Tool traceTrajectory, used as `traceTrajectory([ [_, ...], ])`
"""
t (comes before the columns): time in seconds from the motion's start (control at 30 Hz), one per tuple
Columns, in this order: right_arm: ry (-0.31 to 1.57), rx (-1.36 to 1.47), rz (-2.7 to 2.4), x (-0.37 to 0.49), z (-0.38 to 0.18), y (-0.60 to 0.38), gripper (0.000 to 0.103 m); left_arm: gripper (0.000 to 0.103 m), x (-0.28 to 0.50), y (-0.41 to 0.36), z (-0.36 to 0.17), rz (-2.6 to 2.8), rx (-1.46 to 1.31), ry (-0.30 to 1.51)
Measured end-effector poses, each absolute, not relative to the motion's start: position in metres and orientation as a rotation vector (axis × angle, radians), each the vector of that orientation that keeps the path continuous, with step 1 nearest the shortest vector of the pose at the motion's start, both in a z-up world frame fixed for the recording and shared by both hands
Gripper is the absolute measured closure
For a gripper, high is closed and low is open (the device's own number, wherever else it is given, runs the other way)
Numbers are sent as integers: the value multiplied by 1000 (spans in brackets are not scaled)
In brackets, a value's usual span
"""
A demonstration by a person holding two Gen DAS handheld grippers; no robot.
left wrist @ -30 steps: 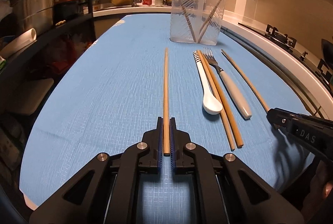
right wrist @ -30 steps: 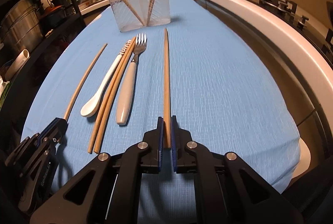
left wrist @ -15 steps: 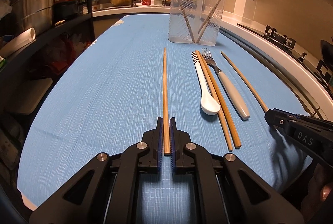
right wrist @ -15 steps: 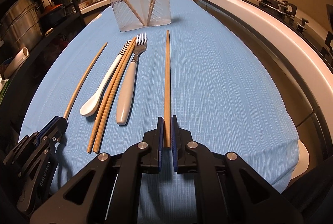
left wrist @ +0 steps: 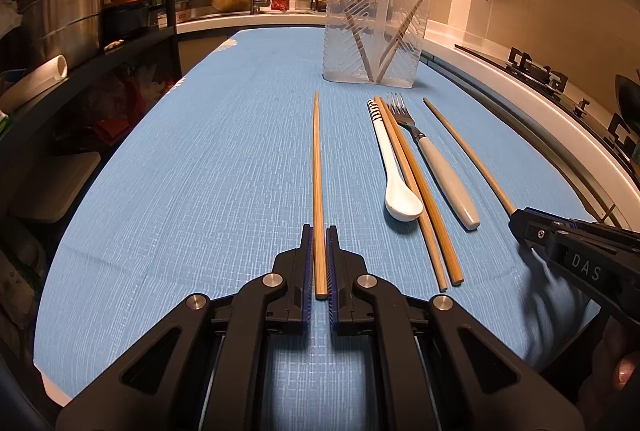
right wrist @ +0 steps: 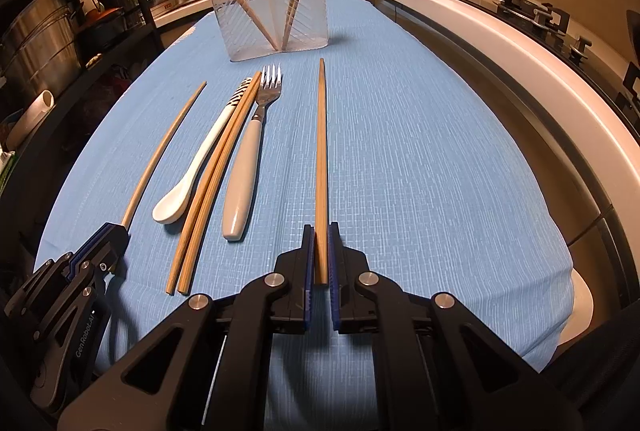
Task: Organize utensils
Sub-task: 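Close the left gripper on a wooden chopstick while the right gripper grasps another chopstick, then lift both chopsticks upright and carry them over the clear container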
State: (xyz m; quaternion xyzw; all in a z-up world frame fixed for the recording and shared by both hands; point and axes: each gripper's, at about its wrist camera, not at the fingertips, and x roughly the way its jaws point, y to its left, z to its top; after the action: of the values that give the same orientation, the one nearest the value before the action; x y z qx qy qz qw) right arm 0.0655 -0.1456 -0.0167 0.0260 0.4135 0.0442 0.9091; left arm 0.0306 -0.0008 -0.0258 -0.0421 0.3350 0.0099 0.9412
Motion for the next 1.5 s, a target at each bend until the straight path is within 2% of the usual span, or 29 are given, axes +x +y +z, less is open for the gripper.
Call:
traceTrajectory([
  [0.73,807,27,92,63,-8,-142,96,97,33,-2,-23,20,-80,679],
  [1.23,635,-43,89,33,55,-148,96,97,12,-5,46,-10,-54,501],
  [1.5,538,-49,97,26,109,-155,96,97,8,-2,92,-22,-52,415],
])
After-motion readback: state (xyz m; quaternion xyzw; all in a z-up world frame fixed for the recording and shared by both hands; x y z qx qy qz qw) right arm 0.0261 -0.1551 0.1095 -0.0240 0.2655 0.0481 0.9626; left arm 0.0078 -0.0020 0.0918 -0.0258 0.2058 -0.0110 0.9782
